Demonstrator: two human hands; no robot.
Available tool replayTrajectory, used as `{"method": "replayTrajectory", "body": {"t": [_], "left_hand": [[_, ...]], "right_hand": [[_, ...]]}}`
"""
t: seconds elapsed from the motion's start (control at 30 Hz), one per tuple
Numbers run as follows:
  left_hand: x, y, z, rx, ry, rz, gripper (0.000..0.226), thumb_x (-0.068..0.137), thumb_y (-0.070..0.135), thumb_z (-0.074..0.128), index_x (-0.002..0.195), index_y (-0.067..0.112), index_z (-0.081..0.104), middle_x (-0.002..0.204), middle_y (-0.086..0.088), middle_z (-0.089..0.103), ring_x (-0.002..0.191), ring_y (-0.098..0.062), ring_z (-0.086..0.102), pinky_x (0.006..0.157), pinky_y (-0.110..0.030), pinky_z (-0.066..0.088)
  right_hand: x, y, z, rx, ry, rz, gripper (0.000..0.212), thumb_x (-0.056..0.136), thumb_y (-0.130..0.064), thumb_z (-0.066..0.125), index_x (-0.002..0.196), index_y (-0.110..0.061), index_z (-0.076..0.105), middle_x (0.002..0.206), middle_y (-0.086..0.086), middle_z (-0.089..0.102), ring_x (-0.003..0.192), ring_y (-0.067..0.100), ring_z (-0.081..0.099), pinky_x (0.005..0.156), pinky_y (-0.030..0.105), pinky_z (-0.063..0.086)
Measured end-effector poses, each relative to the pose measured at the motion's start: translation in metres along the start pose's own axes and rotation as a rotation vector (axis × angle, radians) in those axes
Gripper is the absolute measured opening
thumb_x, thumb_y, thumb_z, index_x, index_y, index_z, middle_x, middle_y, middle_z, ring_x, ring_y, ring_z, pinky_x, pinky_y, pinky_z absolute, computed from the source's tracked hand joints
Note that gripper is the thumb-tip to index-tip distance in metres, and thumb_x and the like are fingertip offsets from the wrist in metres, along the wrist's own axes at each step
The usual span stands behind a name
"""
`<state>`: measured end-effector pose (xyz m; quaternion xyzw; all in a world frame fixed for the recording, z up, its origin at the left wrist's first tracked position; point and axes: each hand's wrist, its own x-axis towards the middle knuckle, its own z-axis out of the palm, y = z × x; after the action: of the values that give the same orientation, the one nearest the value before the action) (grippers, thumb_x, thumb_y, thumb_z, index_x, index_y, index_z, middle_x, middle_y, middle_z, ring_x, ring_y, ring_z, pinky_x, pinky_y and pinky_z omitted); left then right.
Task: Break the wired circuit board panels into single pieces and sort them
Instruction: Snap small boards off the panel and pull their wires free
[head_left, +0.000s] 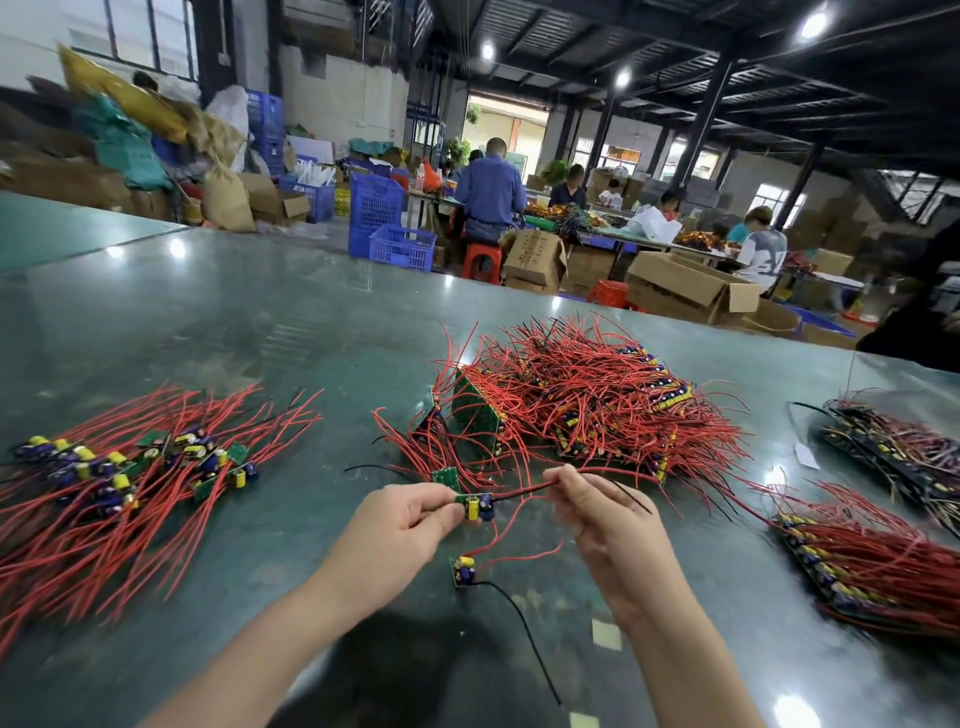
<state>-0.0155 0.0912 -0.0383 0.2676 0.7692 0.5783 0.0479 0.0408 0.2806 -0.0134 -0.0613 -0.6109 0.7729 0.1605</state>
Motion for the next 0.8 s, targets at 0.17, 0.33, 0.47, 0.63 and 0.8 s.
{"method": "replayTrajectory", "body": {"t": [0.17,0.33,0.47,0.63,0.8], "left_hand": [[0.004,-0.004,-0.007,0.029,-0.027,-0.003,0.03,0.094,0.013,0.056,0.072,0.028,0.068,0.048,0.011,0.035,0.049,-0.005,0.028,0.054,-0.029,0.023],[0.004,-0.005,-0.019,0.082,-0.143,-0.003,0.023,0.094,0.015,0.057,0.077,0.021,0.07,0.051,0.009,0.033,0.052,-0.007,0.029,0.054,-0.028,0.024],[0.004,-0.004,-0.026,0.054,-0.227,0.013,0.03,0.095,0.013,0.055,0.078,0.03,0.073,0.051,0.008,0.034,0.051,-0.008,0.029,0.05,-0.02,0.023],[0.007,-0.006,-0.029,0.06,-0.23,0.03,0.039,0.096,0.013,0.054,0.079,0.043,0.071,0.048,0.008,0.035,0.049,-0.005,0.029,0.049,-0.019,0.024],[0.007,-0.009,-0.03,0.095,-0.224,0.036,0.038,0.095,0.015,0.055,0.078,0.046,0.07,0.051,0.008,0.036,0.051,-0.007,0.031,0.05,-0.022,0.025]], "right_hand": [[0.005,-0.001,-0.009,0.046,0.023,0.041,0.016,0.06,-0.021,0.071,0.069,-0.009,0.078,0.071,0.003,0.072,0.066,0.006,0.067,0.059,0.014,0.051],[0.007,-0.008,-0.028,-0.087,-0.123,0.073,0.026,0.05,-0.022,0.085,0.069,-0.006,0.076,0.066,0.002,0.069,0.064,0.008,0.064,0.061,0.016,0.05],[0.008,-0.008,-0.032,-0.069,-0.189,0.07,0.017,0.06,-0.019,0.079,0.066,-0.004,0.074,0.06,0.0,0.063,0.06,0.007,0.06,0.059,0.016,0.048],[0.009,-0.007,-0.028,0.072,-0.145,0.12,0.035,0.042,-0.022,0.09,0.064,-0.001,0.072,0.06,0.004,0.064,0.057,0.01,0.059,0.059,0.018,0.051],[0.009,-0.007,-0.028,0.071,-0.095,0.12,0.008,0.053,0.0,0.074,0.056,-0.006,0.07,0.058,0.002,0.063,0.055,0.008,0.059,0.056,0.016,0.049]]}}
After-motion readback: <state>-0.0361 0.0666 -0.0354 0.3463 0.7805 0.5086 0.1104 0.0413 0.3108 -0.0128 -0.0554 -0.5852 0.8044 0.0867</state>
